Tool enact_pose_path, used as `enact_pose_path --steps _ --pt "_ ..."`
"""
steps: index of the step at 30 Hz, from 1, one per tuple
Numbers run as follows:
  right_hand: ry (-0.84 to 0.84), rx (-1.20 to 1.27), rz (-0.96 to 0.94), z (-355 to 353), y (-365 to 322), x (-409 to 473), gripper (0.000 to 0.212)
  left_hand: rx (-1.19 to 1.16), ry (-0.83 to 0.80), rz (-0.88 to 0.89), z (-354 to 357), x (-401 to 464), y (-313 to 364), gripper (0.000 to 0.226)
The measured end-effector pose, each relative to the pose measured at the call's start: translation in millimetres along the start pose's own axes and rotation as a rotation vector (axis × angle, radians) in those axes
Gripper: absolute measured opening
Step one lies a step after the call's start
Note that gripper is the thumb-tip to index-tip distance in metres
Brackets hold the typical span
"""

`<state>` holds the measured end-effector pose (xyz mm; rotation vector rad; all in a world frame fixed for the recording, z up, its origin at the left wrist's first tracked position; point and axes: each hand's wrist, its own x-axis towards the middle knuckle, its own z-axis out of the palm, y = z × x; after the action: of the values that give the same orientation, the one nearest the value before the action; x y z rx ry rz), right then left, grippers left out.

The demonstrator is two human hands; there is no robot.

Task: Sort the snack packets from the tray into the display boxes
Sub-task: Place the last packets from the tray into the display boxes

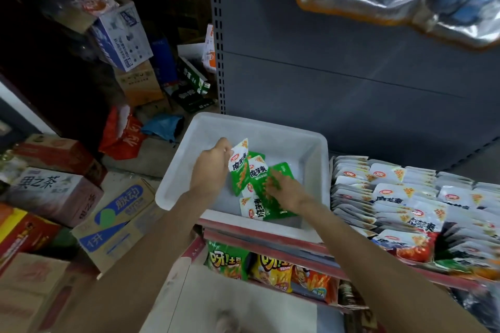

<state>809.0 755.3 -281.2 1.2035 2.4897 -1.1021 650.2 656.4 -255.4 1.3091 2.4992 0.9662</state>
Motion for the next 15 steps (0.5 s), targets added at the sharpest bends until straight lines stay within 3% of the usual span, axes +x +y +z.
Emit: enact_pose_path --steps 4,8,11,15 --pt "0.187 0.301 -0.198 -32.2 0.8 -18.2 0.062 -0.077 -0.052 0.207 -9.6 -9.9 38.3 0.014" --pt "0.316 0.547 -0.346 -72.9 14.0 -53.9 0.022 -0.243 -0.05 0.28 -3.8 -17.1 92.6 0.008" --pt "0.444 0.669 -0.385 -104.0 40.3 -88.2 0.016 -0.346 -0.037 0.314 10.9 -20.2 143.1 0.006" --pt "0.659 0.774 -0.349 -142.9 88.6 -128.8 0.013 -0.444 -0.112 0.301 46.6 -25.6 211.6 0.022"
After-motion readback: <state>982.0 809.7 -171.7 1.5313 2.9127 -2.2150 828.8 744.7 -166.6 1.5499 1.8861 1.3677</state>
